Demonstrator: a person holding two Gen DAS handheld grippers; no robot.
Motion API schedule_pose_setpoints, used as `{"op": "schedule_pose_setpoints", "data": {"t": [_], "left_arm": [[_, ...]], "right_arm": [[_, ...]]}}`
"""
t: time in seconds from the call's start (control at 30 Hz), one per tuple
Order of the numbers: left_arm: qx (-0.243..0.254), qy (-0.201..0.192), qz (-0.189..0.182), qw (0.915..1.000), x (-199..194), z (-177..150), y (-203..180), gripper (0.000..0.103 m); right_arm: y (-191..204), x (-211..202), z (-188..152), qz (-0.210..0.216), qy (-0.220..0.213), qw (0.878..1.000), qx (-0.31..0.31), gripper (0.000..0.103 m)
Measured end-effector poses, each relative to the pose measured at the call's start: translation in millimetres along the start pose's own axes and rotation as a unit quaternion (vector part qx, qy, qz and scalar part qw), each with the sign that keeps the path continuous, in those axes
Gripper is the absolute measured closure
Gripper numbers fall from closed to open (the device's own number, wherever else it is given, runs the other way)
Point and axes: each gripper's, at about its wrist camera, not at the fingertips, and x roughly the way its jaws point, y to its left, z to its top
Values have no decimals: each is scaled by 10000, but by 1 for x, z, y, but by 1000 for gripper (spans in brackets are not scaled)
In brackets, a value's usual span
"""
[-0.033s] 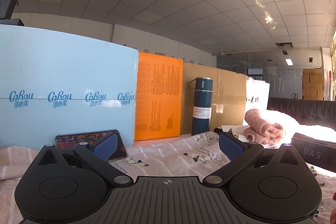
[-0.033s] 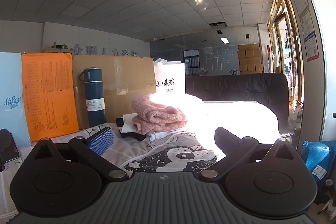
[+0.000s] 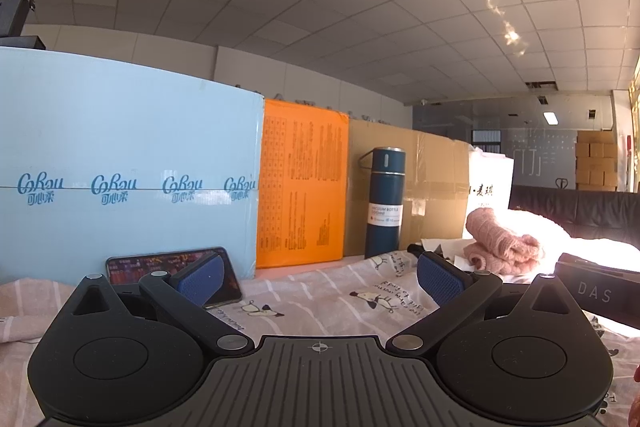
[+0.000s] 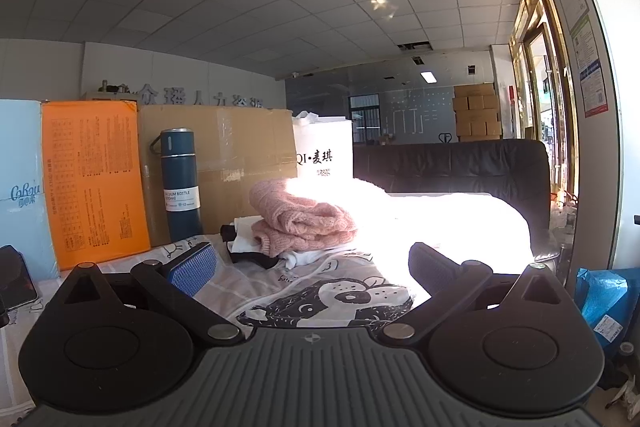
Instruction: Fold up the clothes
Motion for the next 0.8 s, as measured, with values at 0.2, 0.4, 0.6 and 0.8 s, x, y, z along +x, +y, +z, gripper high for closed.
{"op": "schedule_pose_setpoints", "data": {"t": [0.2,0.4,0.6,0.8], "left_arm": [[-16,-8,-8,10000,0,1,3,0],[2,-15,-6,10000,0,0,1,0],[15,-25,7,10000,0,0,0,0],[19,-20,4,10000,0,0,0,0]], "right_arm": [[1,1,-1,-7,3,10000,-8,0],[2,3,-2,-1,27,10000,-16,0],[1,4,-2,18,49,10000,-14,0],[2,3,0,17,77,10000,-23,0]]}}
